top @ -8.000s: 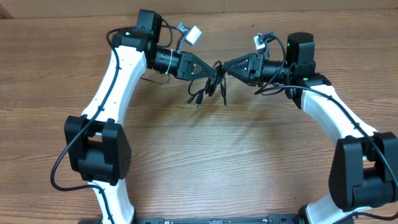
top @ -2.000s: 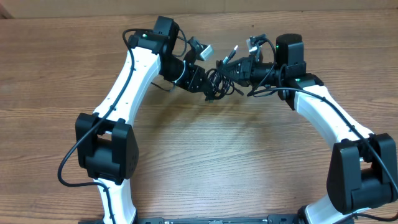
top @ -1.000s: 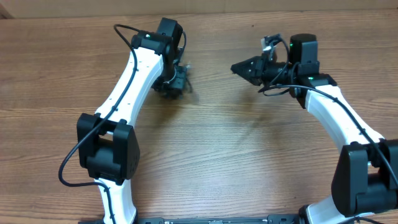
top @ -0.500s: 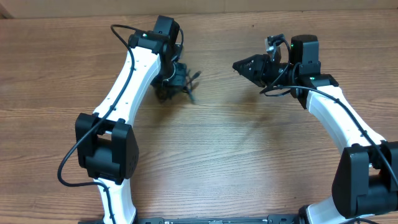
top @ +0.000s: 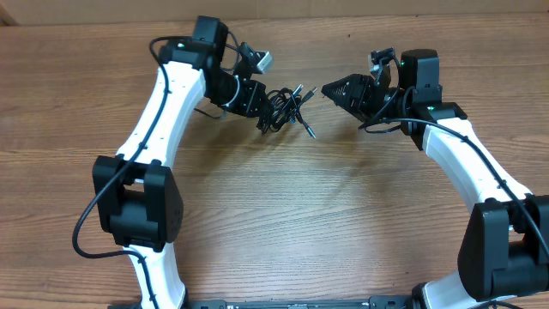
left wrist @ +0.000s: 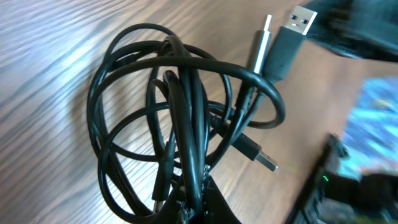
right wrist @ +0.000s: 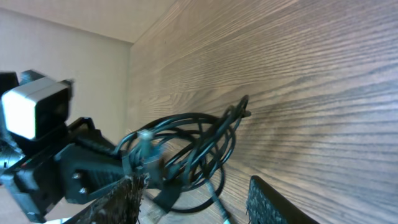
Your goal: Untangle cables
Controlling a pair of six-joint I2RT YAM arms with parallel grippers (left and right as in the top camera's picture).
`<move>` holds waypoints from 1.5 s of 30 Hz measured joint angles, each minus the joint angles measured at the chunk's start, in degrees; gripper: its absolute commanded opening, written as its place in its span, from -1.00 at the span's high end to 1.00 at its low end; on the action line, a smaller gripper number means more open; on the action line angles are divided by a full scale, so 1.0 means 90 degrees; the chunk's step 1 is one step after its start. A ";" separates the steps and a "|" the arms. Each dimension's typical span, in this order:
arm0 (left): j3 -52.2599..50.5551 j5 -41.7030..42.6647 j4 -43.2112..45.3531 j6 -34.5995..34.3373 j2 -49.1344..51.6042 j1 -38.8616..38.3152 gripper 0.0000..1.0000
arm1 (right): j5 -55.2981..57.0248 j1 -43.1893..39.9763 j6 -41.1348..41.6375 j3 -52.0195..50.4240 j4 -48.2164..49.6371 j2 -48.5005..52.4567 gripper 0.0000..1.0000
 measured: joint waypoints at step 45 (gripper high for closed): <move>0.0000 0.3837 -0.0469 0.3395 0.0000 -0.0240 0.92 | -0.0731 0.0005 0.1396 0.0000 0.1098 -0.0002 0.19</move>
